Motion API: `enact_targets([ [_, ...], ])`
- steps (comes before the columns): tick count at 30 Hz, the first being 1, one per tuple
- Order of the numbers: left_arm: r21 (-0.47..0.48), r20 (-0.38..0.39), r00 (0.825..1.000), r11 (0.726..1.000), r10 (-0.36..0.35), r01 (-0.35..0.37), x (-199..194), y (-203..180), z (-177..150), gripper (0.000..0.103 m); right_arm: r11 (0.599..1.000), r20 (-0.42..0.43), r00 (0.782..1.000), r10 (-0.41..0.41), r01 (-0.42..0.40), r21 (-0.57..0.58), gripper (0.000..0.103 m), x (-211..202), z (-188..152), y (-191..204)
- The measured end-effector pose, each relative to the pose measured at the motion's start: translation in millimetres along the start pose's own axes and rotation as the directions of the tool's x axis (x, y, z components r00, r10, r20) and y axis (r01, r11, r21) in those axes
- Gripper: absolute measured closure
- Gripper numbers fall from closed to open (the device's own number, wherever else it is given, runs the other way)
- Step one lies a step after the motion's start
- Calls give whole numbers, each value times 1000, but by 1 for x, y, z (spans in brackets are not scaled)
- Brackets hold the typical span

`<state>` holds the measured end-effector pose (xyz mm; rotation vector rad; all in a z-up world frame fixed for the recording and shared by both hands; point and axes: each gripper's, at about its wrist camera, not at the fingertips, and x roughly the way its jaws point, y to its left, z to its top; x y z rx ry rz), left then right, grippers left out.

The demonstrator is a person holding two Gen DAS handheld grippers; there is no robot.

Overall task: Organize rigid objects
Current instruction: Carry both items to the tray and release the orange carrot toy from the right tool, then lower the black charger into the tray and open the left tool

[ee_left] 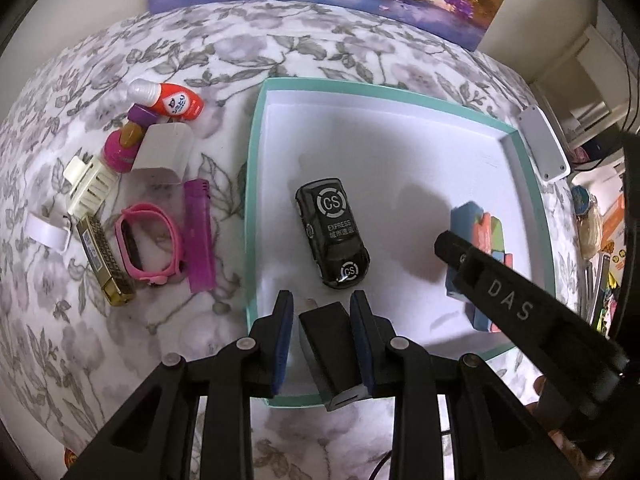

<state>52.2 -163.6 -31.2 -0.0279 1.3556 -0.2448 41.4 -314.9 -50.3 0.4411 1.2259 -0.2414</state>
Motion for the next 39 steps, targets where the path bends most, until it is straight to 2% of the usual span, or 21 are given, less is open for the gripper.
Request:
enact_targets([
  [6, -8, 10, 1000, 1000, -3, 3, -4, 0, 1, 72, 1000, -5, 1000, -4, 4, 15, 57, 0, 0, -2],
  [9, -14, 19, 1000, 1000, -8, 8, -8, 1, 2, 69, 1000, 1, 1000, -6, 6, 23, 52, -3, 1, -3],
  [17, -43, 64, 998, 999, 14, -11, -20, 13, 7, 51, 1000, 31, 999, -12, 12, -10, 52, -15, 2, 5],
  [21, -94, 67, 998, 996, 18, -11, -21, 26, 9, 43, 999, 49, 999, -21, 23, -29, 51, -22, 2, 9],
  [23, -123, 69, 997, 992, 25, -16, -21, 35, 10, 33, 999, 52, 998, -24, 26, -37, 45, -24, 1, 11],
  [27, -167, 71, 996, 985, 60, -48, -19, 49, 11, 32, 998, 47, 999, -23, 26, -61, 42, -23, -1, 16],
  [31, -225, 56, 994, 971, 97, -83, -13, 67, 13, 21, 995, 31, 999, -31, 34, -93, 35, -17, -4, 24],
  [36, -282, 29, 994, 955, 106, -94, -6, 83, 13, 18, 991, 20, 999, -37, 39, -129, 25, -11, -8, 33],
  [38, -295, 21, 993, 949, 119, -108, -5, 88, 12, 10, 989, 22, 999, -44, 46, -141, 23, -11, -9, 36],
  [39, -303, 22, 992, 947, 123, -111, -5, 90, 12, 10, 988, 22, 999, -47, 50, -144, 23, -11, -9, 37],
])
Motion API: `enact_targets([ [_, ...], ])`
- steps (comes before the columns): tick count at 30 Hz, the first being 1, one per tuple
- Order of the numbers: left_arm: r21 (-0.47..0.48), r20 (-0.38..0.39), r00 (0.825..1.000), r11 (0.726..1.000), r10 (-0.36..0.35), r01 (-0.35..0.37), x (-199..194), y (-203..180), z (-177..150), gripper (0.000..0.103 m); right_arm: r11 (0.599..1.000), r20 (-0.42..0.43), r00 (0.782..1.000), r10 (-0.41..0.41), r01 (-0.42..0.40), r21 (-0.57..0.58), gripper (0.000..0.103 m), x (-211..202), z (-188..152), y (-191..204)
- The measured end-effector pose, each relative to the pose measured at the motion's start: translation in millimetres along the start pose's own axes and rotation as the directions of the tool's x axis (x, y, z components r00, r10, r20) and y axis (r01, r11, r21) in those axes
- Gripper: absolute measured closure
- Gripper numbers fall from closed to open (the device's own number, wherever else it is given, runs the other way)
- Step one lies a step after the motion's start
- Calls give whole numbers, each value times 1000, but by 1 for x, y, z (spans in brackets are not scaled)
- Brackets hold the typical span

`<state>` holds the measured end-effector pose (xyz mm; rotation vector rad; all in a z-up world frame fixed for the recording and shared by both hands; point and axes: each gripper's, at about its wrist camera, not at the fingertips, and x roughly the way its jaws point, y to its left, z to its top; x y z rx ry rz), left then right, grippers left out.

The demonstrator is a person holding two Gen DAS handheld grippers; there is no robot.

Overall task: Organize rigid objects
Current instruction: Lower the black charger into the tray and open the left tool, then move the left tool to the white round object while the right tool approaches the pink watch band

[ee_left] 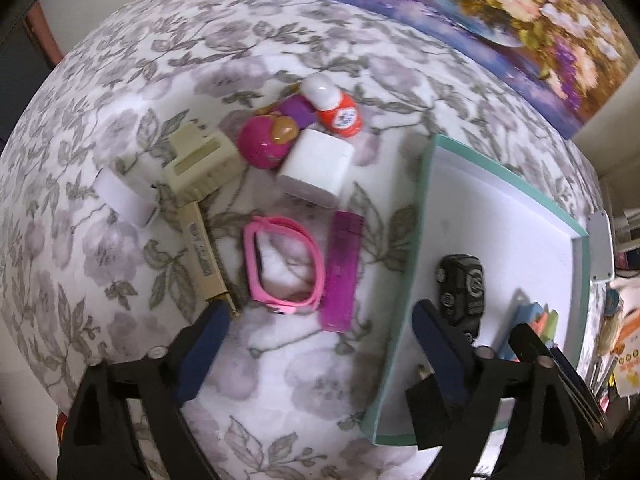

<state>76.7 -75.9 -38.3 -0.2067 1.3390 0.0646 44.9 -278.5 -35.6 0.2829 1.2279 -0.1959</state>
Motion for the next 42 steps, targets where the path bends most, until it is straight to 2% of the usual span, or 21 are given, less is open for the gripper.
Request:
enact_targets([
  [7, -37, 22, 1000, 999, 21, -20, -2, 12, 5, 10, 1000, -1, 1000, -13, 13, -5, 0, 3, -1, 1],
  [17, -61, 97, 995, 998, 36, -30, -11, 32, 25, 9, 1000, 39, 999, -4, 5, -17, 0, -2, -1, 8],
  [25, -90, 213, 976, 995, 50, -32, -31, 57, 49, 9, 999, 136, 989, 50, -47, -27, 0, -22, 3, 26],
  [34, -108, 228, 974, 994, -5, 31, -43, 86, 62, 9, 996, 243, 967, 82, -69, -63, 0, -38, 8, 53],
  [37, -132, 226, 974, 990, -19, 50, -46, 103, 65, 9, 992, 238, 965, 113, -95, -89, 0, -37, 9, 68],
  [42, -187, 253, 967, 982, 9, 40, -54, 132, 67, 9, 981, 216, 965, 152, -120, -154, 0, -31, 7, 101],
])
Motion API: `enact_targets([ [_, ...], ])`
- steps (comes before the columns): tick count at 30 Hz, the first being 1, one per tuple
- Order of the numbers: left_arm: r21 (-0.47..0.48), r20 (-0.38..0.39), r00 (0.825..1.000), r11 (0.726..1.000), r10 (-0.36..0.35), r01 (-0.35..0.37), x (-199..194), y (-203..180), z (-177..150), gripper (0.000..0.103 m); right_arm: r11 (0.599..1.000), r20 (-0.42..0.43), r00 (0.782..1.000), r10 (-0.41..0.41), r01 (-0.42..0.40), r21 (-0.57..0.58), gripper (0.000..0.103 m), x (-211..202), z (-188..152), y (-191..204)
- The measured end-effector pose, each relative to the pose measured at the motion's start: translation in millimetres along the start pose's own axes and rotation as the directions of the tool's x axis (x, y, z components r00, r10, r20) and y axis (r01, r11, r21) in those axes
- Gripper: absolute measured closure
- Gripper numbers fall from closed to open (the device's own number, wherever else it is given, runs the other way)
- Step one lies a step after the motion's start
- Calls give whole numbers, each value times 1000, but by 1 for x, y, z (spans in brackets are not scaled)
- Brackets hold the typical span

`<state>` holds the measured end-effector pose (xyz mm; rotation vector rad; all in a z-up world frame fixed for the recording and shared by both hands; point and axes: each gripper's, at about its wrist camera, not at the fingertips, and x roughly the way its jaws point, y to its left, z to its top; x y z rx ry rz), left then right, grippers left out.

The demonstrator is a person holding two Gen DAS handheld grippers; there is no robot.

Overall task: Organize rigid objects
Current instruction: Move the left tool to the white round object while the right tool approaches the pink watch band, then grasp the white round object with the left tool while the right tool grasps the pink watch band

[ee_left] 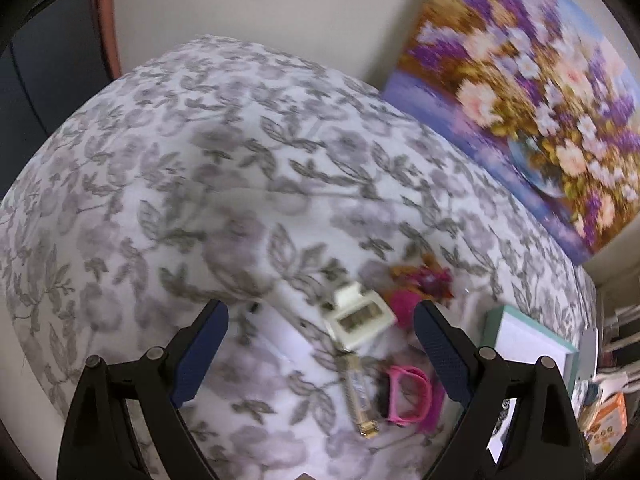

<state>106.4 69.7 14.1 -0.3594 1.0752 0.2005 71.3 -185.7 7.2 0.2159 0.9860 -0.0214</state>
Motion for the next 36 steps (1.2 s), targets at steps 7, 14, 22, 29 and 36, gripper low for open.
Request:
enact_targets([
  [7, -54, -16, 998, 997, 60, -61, 3, 36, 10, 9, 995, -54, 997, 51, -56, -82, 0, 22, -3, 48],
  [14, -90, -110, 993, 994, 48, -58, 28, 52, 7, 9, 989, -141, 987, 79, -95, -111, 0, 49, -16, 73],
  [22, -44, -176, 983, 997, 51, -60, 51, 44, -2, 9, 987, -200, 976, 80, -105, -120, 6, 67, -31, 79],
  [29, -15, -206, 978, 999, 42, -46, 60, 36, -8, 38, 985, -237, 969, 63, -99, -144, 26, 77, -38, 83],
  [36, 13, -213, 977, 1000, 10, -7, 64, 26, -10, 59, 979, -230, 973, 35, -80, -190, 37, 78, -40, 90],
])
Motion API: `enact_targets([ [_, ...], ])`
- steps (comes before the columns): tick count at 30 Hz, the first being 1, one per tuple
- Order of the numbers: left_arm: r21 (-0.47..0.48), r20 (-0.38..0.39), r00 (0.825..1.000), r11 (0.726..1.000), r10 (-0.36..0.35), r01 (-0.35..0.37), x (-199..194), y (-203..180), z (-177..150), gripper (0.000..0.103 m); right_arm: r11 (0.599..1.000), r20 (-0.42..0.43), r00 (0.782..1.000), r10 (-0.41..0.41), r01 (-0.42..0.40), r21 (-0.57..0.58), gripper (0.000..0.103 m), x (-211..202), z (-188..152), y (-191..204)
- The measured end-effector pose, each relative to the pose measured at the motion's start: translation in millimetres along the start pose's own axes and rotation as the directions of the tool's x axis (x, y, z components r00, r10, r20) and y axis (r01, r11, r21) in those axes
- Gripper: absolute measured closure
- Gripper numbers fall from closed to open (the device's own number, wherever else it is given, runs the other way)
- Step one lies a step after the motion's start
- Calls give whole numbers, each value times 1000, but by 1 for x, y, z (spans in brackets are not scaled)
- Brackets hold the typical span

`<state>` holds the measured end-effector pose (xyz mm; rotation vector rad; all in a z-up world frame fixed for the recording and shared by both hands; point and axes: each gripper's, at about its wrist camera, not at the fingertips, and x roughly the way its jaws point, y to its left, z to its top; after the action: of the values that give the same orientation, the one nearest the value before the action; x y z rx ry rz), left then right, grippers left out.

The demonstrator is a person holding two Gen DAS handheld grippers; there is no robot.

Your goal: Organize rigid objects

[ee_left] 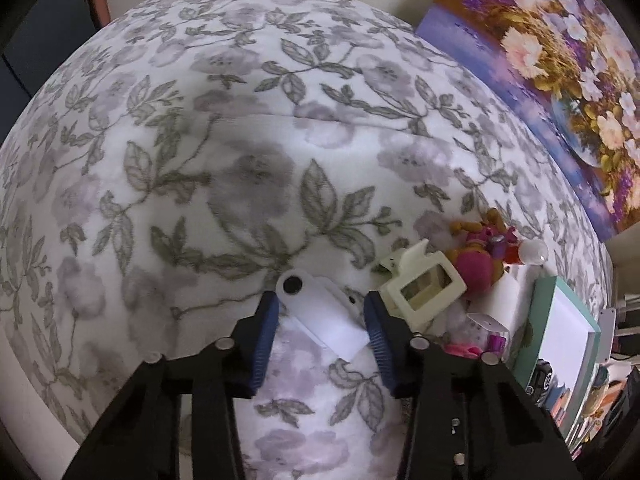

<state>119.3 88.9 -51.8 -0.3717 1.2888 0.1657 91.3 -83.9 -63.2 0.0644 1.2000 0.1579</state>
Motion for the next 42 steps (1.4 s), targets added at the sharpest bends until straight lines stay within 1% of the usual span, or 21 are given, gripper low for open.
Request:
enact_targets([
  [1, 6, 1, 1000, 1000, 2, -2, 0, -1, -1, 60, 1000, -6, 1000, 11, -12, -9, 41, 1, 0, 2],
  [2, 10, -1, 1000, 1000, 3, -3, 1, -2, -1, 62, 1000, -13, 1000, 15, -15, -13, 41, 1, -1, 4],
  [5, 11, -13, 1000, 1000, -3, 3, 5, -2, -2, 65, 999, -19, 1000, -4, 3, -35, 42, 4, -2, 8],
  [7, 17, -20, 1000, 1000, -1, 2, 7, -4, -2, 66, 1000, -24, 1000, 2, -3, -26, 42, 5, -2, 5],
  [10, 16, -20, 1000, 1000, -6, 6, 7, -6, -2, 71, 1000, -47, 999, 10, -10, 0, 45, 13, -4, 0],
  [13, 17, -17, 1000, 1000, -8, 9, 7, -6, -2, 72, 1000, -39, 999, 0, 0, -9, 46, 13, -3, 1],
  [16, 18, -12, 1000, 1000, -5, 5, 6, -7, -2, 79, 1000, -35, 999, -10, 9, -18, 46, 14, -3, 3],
  [17, 18, -11, 1000, 1000, -2, 3, 6, -8, -2, 79, 1000, -34, 999, -12, 11, -21, 46, 13, -4, 3],
  [21, 24, -6, 1000, 1000, 6, -6, 5, -9, -3, 79, 999, -28, 999, -25, 24, -35, 46, 14, -5, 6],
  [25, 53, 4, 999, 998, 40, -40, 5, -15, -4, 80, 998, -21, 999, -40, 39, -51, 46, 15, -6, 10],
  [30, 62, 14, 998, 996, 63, -63, 4, -17, -5, 82, 998, -15, 999, -43, 42, -53, 46, 14, -7, 10],
  [34, 69, 34, 995, 993, 96, -98, 0, -18, -5, 82, 998, -15, 999, -48, 47, -52, 47, 14, -7, 10],
  [38, 61, 46, 994, 993, 102, -104, -5, -18, -6, 83, 997, -15, 999, -50, 49, -52, 48, 14, -8, 11],
  [42, 54, 85, 990, 992, 109, -113, -17, -20, -5, 83, 999, -22, 999, -33, 32, -28, 49, 7, -5, 7],
])
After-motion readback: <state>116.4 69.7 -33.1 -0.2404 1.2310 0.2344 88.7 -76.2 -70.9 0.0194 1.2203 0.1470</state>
